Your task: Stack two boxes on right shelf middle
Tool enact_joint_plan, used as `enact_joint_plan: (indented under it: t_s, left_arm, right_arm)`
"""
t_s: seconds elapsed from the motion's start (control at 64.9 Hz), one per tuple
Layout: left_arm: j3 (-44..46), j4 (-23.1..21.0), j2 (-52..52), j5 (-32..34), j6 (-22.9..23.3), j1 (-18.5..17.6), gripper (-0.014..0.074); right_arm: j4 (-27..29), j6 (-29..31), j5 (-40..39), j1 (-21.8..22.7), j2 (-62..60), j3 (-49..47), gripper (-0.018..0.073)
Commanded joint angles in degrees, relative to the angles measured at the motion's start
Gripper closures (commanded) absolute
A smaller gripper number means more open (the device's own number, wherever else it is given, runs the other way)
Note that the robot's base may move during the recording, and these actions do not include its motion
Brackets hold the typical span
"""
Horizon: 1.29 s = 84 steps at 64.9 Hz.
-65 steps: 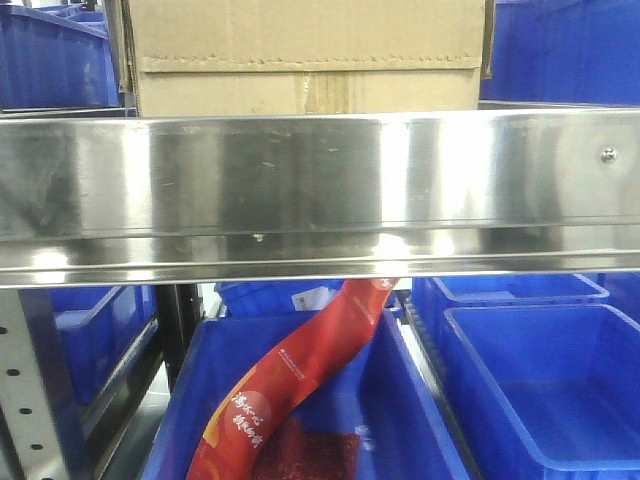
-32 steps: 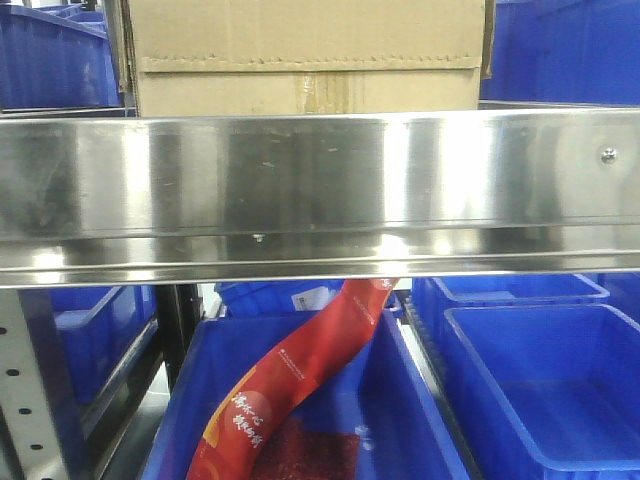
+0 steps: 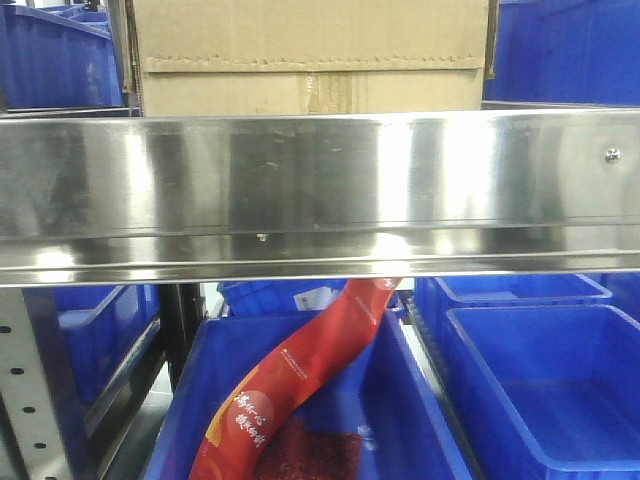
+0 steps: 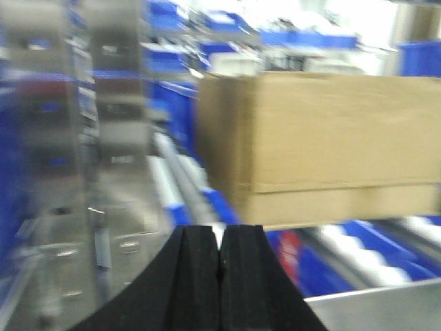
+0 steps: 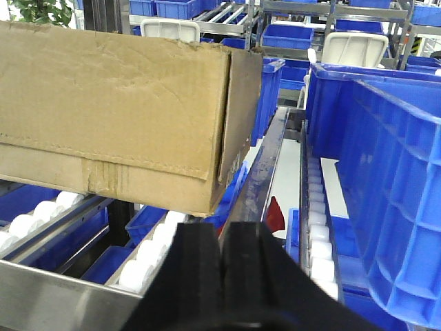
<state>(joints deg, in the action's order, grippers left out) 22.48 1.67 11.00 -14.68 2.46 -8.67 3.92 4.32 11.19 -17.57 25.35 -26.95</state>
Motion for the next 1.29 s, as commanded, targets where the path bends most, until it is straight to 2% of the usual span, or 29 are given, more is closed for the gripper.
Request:
enact_joint_plan:
  t_s: [0.0,0.077,0.2,0.339,0.37,0.447,1.279]
  left_arm:
    - [-5.08,-3.18,-3.19,4.35,-3.80,4.32,0.0707]
    - [-9.70,-3.22,-6.14,5.87,-3.80,7.36,0.0707]
    - [-16.74,-4.24,-10.17,8.64,-3.80,9.64,0.0707]
    - [-22.48,-4.24,-11.00,16.89,-3.80,11.24,0.0707]
    - [-22.48,-4.24,-11.00,12.78,-3.80,11.33,0.0707]
    - [-22.48,-4.09,-11.00,12.11,-3.80,11.33,0.0707]
    - [-22.48,-4.09,-11.00,12.68,-3.80,11.33,0.0707]
  right_arm:
    - [-0.54,0.32,-1.39,0.21,-0.29,0.13,0.0721]
    - [-0.54,0.32,-1.39,0.21,-0.29,0.13,0.0721]
    - [-0.54,0.32,-1.39,0.21,-0.29,0.13,0.0721]
    - [-0.54,0.32,-1.39,0.21,-0.29,0.13,0.0721]
    - [-0.54,0.32,-1.39,0.21,-0.29,0.13,0.0721]
    - [-0.54,0.32,-1.39,0.21,-0.29,0.13,0.0721]
    - [-0.54,0.32,-1.39,0.21,-0.39,0.25,0.0721]
